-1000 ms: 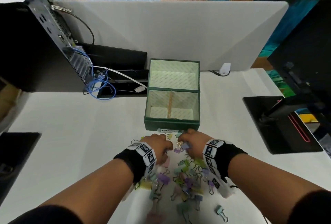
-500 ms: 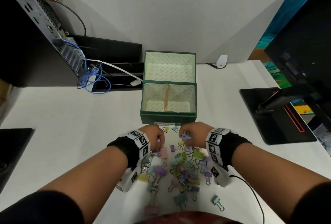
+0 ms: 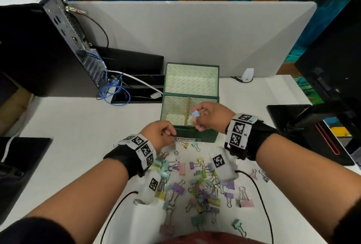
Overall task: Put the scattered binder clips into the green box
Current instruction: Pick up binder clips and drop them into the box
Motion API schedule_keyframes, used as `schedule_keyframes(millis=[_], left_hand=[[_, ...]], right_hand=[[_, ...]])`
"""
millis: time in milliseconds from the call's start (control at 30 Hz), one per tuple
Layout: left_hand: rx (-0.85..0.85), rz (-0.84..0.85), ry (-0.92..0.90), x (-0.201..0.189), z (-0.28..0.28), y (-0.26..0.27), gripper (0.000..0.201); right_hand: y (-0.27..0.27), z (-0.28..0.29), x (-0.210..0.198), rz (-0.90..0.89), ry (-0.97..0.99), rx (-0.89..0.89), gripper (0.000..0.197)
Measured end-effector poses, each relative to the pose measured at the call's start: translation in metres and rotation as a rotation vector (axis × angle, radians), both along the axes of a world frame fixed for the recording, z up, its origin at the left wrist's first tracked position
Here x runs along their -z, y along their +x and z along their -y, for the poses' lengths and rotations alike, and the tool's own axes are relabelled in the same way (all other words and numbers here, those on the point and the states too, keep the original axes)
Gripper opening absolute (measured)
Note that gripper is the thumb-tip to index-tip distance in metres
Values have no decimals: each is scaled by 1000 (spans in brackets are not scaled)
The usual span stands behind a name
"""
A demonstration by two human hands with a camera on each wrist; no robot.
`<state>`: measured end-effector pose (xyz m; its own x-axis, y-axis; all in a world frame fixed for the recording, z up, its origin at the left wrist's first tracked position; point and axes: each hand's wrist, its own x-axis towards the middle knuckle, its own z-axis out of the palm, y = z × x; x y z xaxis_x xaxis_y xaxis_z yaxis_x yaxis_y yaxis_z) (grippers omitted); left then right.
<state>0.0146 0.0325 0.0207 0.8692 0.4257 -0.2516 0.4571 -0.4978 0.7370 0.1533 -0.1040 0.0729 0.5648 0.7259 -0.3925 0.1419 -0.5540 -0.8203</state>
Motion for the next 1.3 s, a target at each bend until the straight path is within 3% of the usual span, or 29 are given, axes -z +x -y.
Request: schedule_keyframes(millis=[100,200,300,500,600,800,900,933,1000,1066,1133,1300], left_hand=[[-170,139,-1,-15,-11,2,26],[-250,206,2,-28,-21,8,18],[-279,226,66,-32,-28,18,11],[-231,226,191,-30,-32,51,12],[-189,195,200,-25,-30,56,14],[-107,241,159,-11,-31,20,16],[-30,100,131,-5,-29,-10,22],[-33,-11,145,1,-41,-40,23],[122,-238,194,14,-37,-51,24],[212,-360,228,24,-31,-58,45],[250,-364,237,27,-22,-57,57],[357,-362,344,34,-6,-54,57]], right_hand=[[-3,-19,-7,75,-27,-42,48],[-1,-24,-7,-27,7,-69,59],[3,-12,-2,68,-18,-98,56],[-1,20,18,274,-125,-260,29],[-5,26,29,334,-260,-457,31],[-8,27,45,425,-402,-606,36],[-11,23,54,448,-432,-651,44],[-24,0,61,448,-422,-729,48],[-26,0,65,477,-460,-761,58],[-26,-2,73,513,-482,-760,66],[-26,-2,79,557,-521,-768,72],[-38,-9,80,645,-551,-844,63]])
